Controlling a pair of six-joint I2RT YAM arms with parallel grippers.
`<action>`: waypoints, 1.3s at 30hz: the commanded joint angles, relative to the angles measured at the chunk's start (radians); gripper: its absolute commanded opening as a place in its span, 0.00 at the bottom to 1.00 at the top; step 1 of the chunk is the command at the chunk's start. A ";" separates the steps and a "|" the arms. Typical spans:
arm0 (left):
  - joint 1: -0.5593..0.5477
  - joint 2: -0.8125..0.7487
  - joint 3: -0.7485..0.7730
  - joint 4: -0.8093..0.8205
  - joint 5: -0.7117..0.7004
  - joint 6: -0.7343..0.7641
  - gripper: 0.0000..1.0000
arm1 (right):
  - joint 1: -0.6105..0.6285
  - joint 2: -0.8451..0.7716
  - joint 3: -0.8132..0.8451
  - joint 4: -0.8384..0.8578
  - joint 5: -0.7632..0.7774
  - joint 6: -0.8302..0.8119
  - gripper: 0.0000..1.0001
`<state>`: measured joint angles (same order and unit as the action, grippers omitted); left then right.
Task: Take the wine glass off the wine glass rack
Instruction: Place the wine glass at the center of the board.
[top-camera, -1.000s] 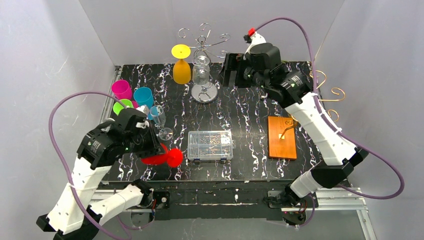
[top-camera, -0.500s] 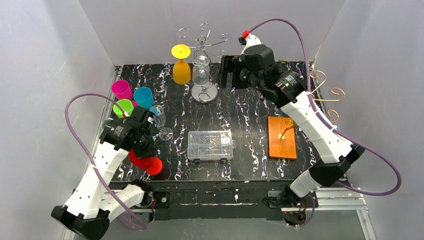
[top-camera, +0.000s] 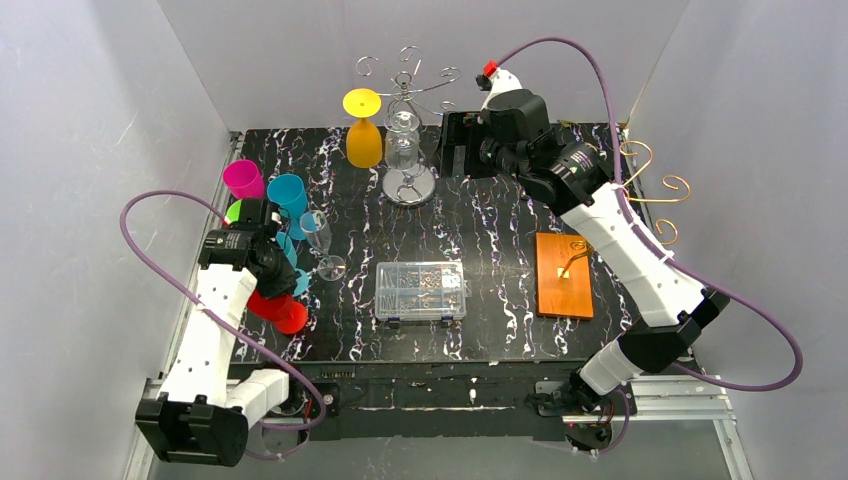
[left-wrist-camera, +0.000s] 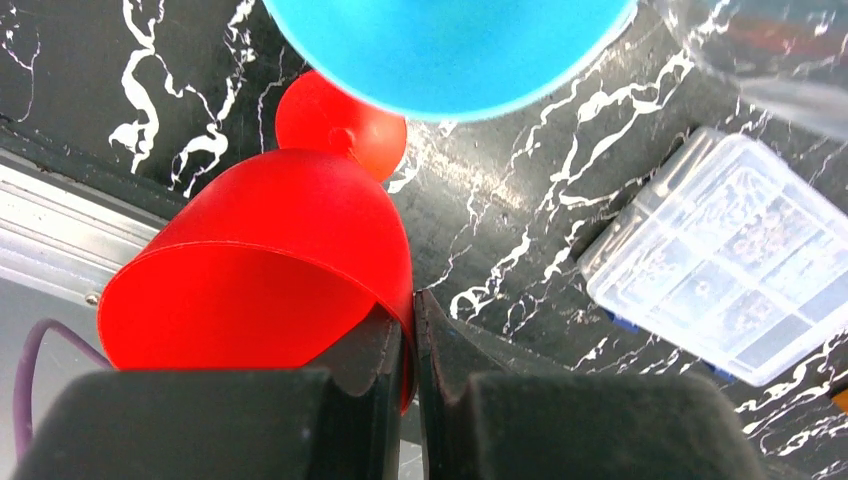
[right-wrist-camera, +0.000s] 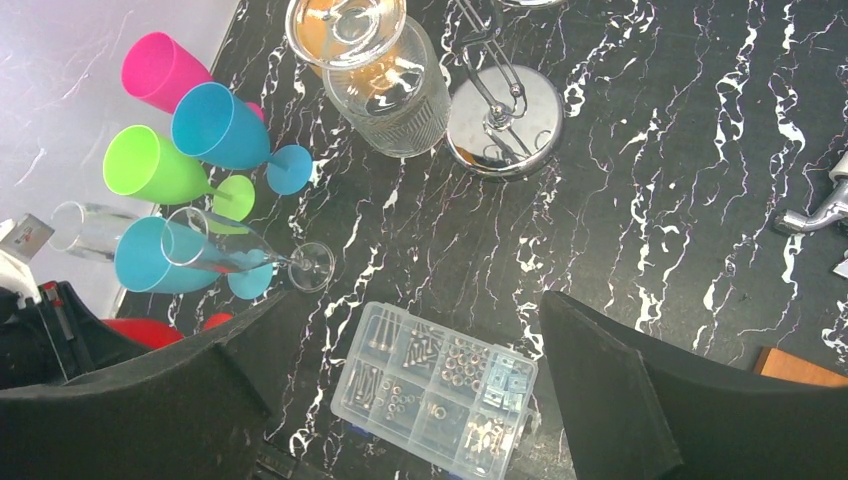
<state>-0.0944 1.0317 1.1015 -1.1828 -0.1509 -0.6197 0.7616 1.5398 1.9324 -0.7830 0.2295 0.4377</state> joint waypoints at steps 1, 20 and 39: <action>0.059 0.022 -0.017 0.054 -0.001 0.042 0.00 | 0.004 -0.038 -0.011 0.055 0.005 -0.015 0.98; 0.084 0.025 -0.077 0.070 -0.003 0.044 0.00 | 0.004 -0.059 -0.059 0.084 0.008 -0.010 0.98; 0.084 0.017 0.001 0.022 -0.004 0.073 0.25 | 0.004 -0.060 -0.045 0.075 0.004 -0.011 0.98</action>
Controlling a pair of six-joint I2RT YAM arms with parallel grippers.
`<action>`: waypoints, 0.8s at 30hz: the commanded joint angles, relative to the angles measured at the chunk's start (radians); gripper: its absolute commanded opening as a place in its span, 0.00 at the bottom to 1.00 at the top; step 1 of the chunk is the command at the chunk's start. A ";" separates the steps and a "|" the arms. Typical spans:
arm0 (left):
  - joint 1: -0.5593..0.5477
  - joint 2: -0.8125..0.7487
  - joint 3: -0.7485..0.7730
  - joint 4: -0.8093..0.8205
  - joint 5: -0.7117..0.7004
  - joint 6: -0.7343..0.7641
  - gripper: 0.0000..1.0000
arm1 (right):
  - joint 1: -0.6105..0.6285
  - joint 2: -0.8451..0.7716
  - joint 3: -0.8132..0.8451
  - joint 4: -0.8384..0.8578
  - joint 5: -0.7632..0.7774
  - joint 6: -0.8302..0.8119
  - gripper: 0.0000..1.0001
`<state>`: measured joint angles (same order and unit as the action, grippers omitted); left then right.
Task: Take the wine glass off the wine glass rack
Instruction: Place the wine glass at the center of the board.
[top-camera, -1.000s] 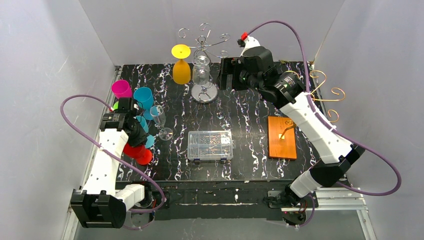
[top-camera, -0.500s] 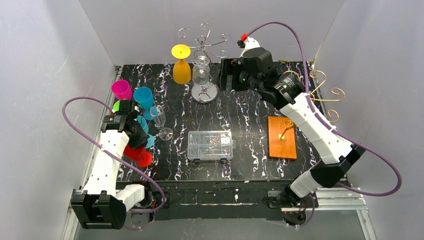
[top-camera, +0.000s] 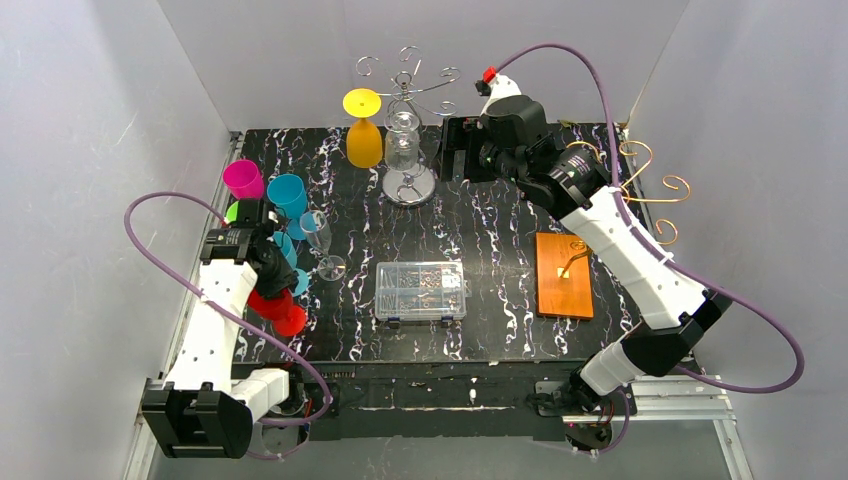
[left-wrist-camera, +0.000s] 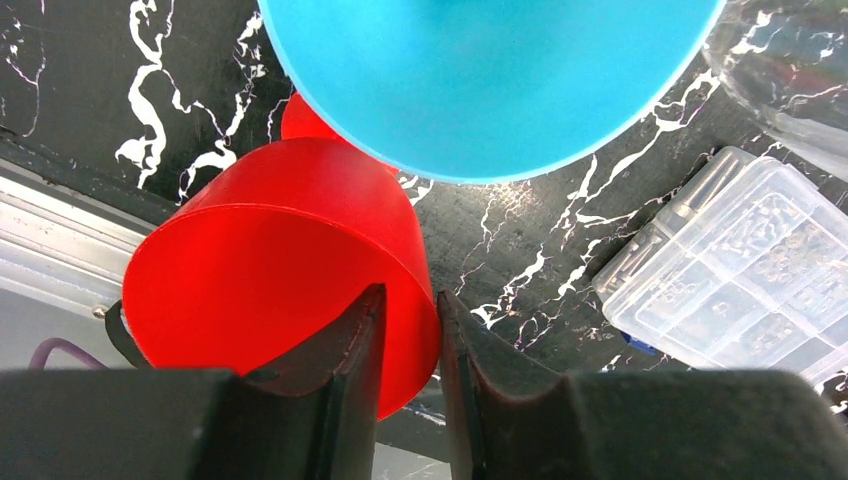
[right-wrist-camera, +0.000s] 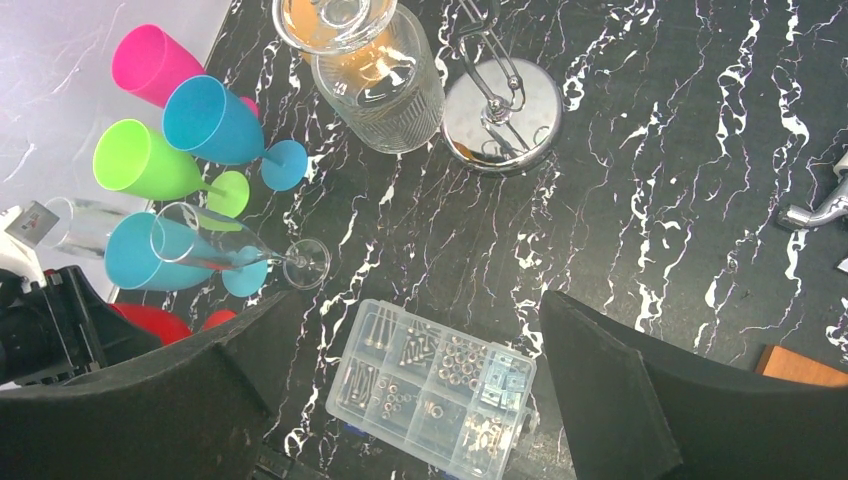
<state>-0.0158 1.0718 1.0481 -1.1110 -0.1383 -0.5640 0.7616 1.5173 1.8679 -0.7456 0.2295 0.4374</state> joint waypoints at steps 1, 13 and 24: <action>0.005 -0.025 0.064 -0.055 -0.021 0.019 0.26 | 0.004 -0.036 0.024 0.038 0.004 -0.012 0.98; 0.005 -0.061 0.177 -0.125 -0.032 0.069 0.45 | 0.004 0.002 0.099 0.001 0.002 -0.033 0.99; -0.026 -0.084 0.348 -0.181 0.065 0.087 0.71 | 0.008 0.119 0.262 -0.037 0.006 -0.075 0.98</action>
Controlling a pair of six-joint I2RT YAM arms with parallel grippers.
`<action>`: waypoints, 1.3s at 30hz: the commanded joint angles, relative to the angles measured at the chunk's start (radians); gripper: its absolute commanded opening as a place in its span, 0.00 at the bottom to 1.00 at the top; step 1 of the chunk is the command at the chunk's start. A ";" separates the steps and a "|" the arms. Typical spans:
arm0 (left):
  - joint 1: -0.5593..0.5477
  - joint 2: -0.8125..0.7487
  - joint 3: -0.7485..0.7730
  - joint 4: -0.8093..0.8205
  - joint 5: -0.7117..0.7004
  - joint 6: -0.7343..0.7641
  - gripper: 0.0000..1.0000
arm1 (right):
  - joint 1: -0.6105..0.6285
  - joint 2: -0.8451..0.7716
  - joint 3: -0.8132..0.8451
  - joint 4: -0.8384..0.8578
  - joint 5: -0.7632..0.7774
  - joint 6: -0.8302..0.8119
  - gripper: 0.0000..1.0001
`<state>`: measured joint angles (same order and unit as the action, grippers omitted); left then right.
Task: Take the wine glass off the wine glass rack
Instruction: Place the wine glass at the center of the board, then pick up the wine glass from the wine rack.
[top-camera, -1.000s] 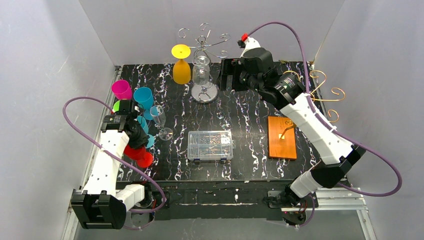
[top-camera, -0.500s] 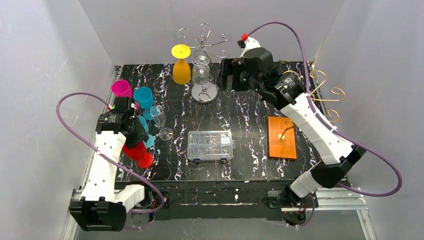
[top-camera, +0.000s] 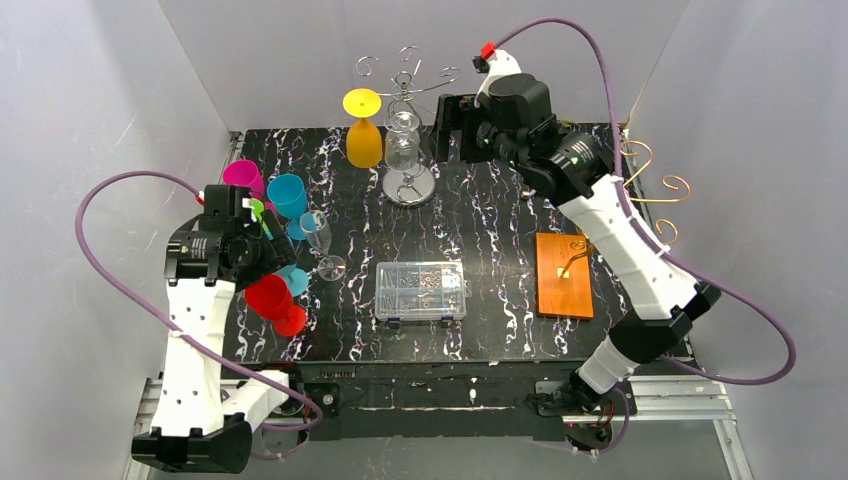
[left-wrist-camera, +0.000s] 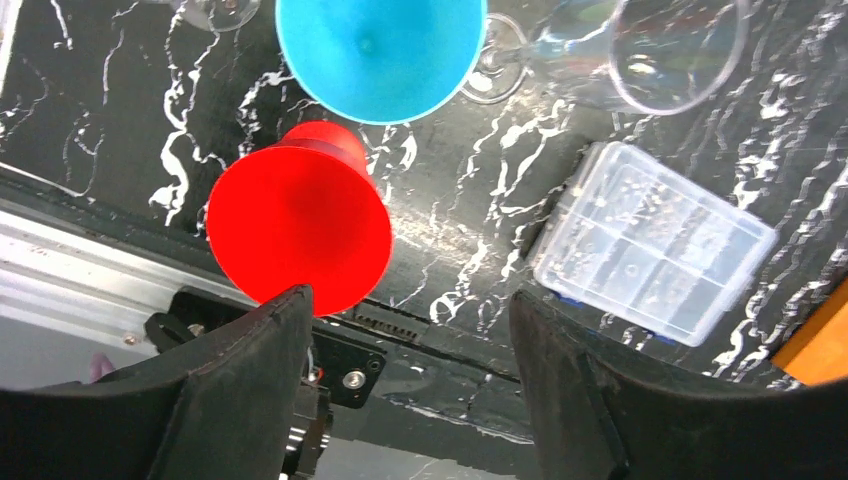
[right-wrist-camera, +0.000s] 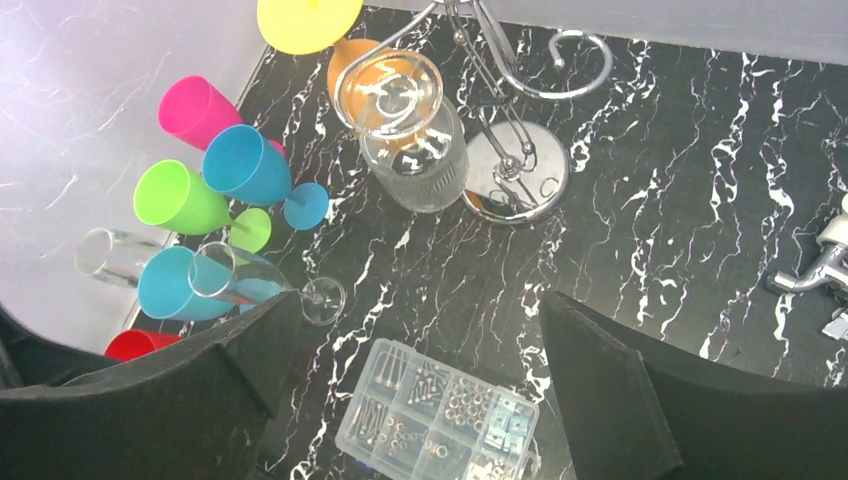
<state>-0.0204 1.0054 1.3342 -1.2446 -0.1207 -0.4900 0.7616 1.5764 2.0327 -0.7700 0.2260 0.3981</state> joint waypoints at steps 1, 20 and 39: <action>-0.031 -0.016 0.074 -0.045 0.066 0.012 0.75 | 0.012 0.077 0.120 -0.020 0.013 -0.045 0.98; -0.317 0.074 0.297 0.007 0.233 0.050 0.98 | 0.079 0.290 0.366 -0.066 0.165 -0.105 0.98; -0.352 0.009 0.243 0.060 0.317 0.034 0.98 | 0.136 0.373 0.374 0.066 0.315 -0.130 0.98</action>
<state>-0.3695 1.0302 1.5936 -1.1866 0.1829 -0.4572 0.8898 1.9392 2.3753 -0.7815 0.4950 0.2836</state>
